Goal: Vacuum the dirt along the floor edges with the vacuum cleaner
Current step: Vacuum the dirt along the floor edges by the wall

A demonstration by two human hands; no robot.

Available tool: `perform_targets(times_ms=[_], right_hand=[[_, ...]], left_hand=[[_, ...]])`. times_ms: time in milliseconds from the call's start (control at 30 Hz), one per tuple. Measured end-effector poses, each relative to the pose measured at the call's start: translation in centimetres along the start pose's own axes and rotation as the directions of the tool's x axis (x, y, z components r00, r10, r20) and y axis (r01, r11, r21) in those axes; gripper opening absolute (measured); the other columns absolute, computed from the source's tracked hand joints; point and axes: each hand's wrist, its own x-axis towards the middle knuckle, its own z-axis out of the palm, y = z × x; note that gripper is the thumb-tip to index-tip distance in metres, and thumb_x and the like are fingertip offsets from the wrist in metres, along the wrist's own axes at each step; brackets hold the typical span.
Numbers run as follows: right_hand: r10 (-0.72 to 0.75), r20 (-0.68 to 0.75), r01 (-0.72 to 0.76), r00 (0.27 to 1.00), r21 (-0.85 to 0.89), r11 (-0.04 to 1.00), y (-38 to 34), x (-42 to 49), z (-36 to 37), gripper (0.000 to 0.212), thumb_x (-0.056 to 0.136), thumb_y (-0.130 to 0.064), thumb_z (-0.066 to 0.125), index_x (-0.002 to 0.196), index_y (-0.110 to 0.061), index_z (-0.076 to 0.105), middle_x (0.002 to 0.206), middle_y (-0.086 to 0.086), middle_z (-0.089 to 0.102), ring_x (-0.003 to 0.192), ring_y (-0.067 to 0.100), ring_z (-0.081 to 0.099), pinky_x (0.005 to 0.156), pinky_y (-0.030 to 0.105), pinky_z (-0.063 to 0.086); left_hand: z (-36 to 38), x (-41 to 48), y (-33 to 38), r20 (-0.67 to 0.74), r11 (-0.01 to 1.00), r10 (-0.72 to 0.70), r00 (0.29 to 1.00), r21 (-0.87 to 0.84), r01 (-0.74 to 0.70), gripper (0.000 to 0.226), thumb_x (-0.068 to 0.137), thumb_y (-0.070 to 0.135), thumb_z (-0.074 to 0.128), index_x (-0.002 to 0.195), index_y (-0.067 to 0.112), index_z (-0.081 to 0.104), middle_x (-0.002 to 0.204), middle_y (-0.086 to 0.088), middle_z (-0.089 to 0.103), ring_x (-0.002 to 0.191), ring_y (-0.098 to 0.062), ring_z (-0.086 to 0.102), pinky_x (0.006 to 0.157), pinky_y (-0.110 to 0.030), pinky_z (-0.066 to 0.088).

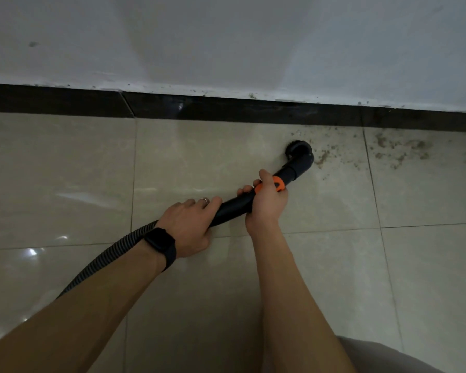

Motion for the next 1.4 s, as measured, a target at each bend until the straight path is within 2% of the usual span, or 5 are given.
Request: perform_targets(times_ms=[233, 400, 800, 1100, 1400], right_hand=[[-0.006, 0.017, 0.007, 1.0, -0.023, 1.0, -0.7, 0.9, 0.7, 0.021, 0.094, -0.009, 0.067, 0.104, -0.012, 0.048, 0.073, 0.006, 0.053, 0.045, 0.017, 0.052, 0.05, 0.032, 0.052], [-0.017, 0.036, 0.018, 0.999, -0.051, 0.999, -1.4, 1.8, 1.4, 0.022, 0.094, -0.009, 0.066, 0.108, -0.011, 0.049, 0.074, 0.007, 0.053, 0.045, 0.017, 0.052, 0.051, 0.032, 0.053], [-0.015, 0.06, 0.021, 0.998, -0.103, 0.994, -2.0, 1.9, 4.0, 0.022, 0.094, -0.01, 0.067, 0.107, -0.011, 0.049, 0.073, 0.006, 0.054, 0.044, 0.014, 0.054, 0.051, 0.032, 0.054], [0.045, 0.127, -0.025, 0.991, -0.155, 0.988, 2.8, -2.5, 7.5, 0.025, 0.095, -0.011, 0.067, 0.111, -0.012, 0.048, 0.074, 0.006, 0.055, 0.043, 0.014, 0.055, 0.052, 0.032, 0.055], [0.124, 0.248, -0.054, 0.961, -0.271, 0.961, 8.6, -8.7, 11.5, 0.028, 0.095, -0.016, 0.067, 0.111, -0.016, 0.045, 0.08, 0.008, 0.058, 0.043, 0.014, 0.059, 0.054, 0.034, 0.058]], left_hand=[[-0.3, 1.0, 0.3, -0.016, 1.0, -0.021, 1.0, -0.023, 0.021, 0.043, 0.085, 0.026, 0.053, 0.123, 0.021, 0.033, 0.109, -0.003, 0.057, 0.085, -0.026, 0.055, 0.063, -0.032, 0.034], [-0.5, 1.9, 0.3, -0.018, 0.997, -0.04, 0.999, -0.073, 0.038, 0.041, 0.085, 0.025, 0.054, 0.119, 0.021, 0.032, 0.103, -0.003, 0.057, 0.073, -0.021, 0.041, 0.06, -0.031, 0.033], [-1.4, 2.3, -0.7, -0.038, 0.981, -0.106, 0.994, -0.169, 0.099, 0.04, 0.083, 0.021, 0.055, 0.115, 0.021, 0.032, 0.095, -0.003, 0.055, 0.071, -0.023, 0.045, 0.056, -0.031, 0.034], [-1.0, -3.0, -5.6, -0.078, 0.965, -0.201, 0.977, -0.186, 0.184, 0.041, 0.082, 0.023, 0.057, 0.112, 0.025, 0.029, 0.086, 0.005, 0.044, 0.07, -0.021, 0.044, 0.055, -0.03, 0.034], [-0.3, -10.6, -10.9, -0.082, 0.912, -0.37, 0.925, -0.219, 0.346, 0.042, 0.08, 0.023, 0.061, 0.109, 0.027, 0.032, 0.085, 0.005, 0.048, 0.066, -0.021, 0.046, 0.052, -0.03, 0.035]])
